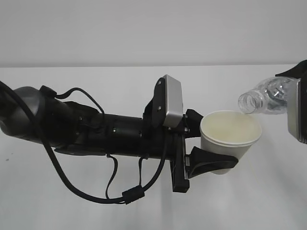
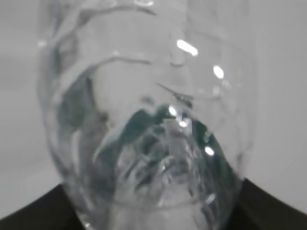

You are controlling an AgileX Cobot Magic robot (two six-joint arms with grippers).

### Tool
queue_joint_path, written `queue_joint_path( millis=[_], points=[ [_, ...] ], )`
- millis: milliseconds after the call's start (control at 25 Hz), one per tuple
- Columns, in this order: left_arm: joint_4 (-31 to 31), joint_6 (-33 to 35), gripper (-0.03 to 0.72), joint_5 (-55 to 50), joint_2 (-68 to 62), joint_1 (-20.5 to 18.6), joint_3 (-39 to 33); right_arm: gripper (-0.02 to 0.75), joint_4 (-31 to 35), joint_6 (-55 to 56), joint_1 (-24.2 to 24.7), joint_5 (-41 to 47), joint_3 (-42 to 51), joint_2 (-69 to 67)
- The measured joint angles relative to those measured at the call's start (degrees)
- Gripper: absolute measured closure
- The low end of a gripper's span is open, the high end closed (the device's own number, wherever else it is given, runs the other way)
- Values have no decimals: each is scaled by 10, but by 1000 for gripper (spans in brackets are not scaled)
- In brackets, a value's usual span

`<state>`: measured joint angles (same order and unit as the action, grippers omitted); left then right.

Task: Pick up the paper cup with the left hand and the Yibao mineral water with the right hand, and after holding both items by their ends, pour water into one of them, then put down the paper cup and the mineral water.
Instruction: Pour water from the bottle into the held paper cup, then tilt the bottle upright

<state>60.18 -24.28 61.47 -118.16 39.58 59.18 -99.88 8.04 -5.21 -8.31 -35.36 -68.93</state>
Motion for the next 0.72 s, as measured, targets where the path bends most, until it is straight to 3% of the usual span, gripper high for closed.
queue_joint_path(
  millis=[720],
  points=[
    [2,-1,269,0,0,0,0,304,-18,0,0,10,0,0]
  ],
)
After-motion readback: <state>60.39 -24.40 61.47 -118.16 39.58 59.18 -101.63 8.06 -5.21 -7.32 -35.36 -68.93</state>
